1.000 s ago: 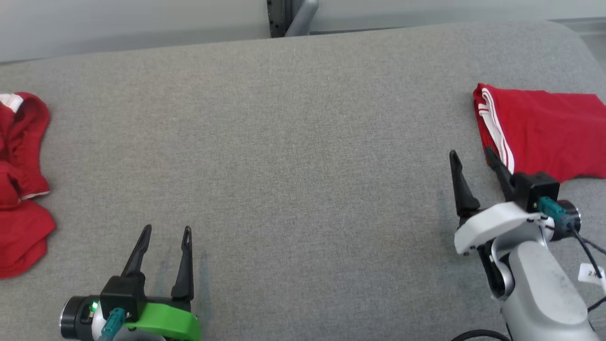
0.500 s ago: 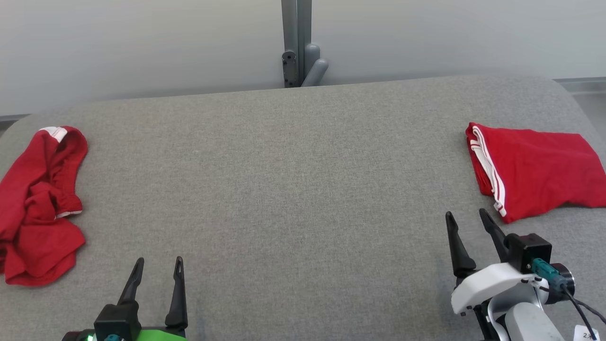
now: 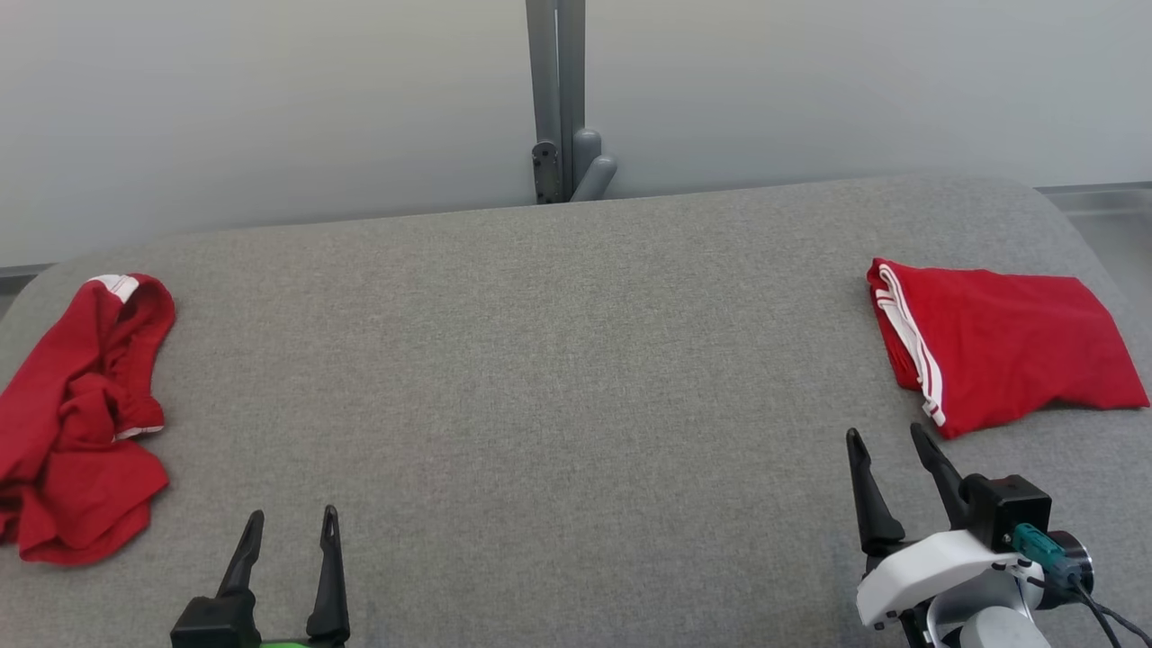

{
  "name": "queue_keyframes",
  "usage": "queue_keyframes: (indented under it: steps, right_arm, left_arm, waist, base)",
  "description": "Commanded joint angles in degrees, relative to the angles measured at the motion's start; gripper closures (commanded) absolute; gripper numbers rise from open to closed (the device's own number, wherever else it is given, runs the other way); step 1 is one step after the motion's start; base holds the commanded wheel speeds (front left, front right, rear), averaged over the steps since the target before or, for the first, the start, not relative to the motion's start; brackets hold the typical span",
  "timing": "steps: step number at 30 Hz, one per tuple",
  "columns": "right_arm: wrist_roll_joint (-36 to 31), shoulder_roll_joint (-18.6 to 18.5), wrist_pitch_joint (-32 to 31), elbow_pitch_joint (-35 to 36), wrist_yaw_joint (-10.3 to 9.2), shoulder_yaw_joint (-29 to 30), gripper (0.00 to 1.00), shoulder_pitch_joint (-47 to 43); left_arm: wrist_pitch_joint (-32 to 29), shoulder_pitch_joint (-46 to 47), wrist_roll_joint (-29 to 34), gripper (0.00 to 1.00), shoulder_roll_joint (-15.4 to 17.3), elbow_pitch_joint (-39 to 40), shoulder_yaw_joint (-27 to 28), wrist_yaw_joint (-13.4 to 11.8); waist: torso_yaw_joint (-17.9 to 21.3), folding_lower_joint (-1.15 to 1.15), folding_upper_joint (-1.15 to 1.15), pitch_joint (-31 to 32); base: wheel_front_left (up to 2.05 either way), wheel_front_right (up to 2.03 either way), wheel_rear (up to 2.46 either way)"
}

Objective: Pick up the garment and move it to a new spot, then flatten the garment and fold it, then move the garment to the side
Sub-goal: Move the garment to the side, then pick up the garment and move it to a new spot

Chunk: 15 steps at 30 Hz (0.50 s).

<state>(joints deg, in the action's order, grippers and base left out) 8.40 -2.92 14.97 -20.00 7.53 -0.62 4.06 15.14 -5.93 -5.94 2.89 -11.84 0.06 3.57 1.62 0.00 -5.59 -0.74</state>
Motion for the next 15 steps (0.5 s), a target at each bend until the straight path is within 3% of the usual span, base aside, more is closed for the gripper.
queue_keyframes:
  steps: [1,9,15]
  right_arm:
    - [-0.5,0.0,0.1,0.4,-0.09,0.0,0.0,-0.5]
    - [-0.1,0.0,0.1,0.5,-0.09,-0.2,0.0,-0.8]
    - [1.1,0.0,0.1,0.7,-0.09,-1.5,0.0,-1.0]
  left_arm:
    - [0.0,-0.9,-0.2,0.0,0.0,0.0,0.3,-0.2]
    - [0.0,-0.7,-0.6,0.0,0.0,-0.3,0.6,-0.2]
    - [0.0,0.0,-1.3,0.0,0.0,-0.2,1.1,-1.0]
  waist:
    - [0.0,0.0,0.0,0.0]
    - [-0.4,0.0,0.0,-0.5]
    - [-3.0,0.0,0.0,-1.6]
  base:
    - [0.0,0.0,0.0]
    - [0.0,0.0,0.0]
    - [0.0,0.0,0.0]
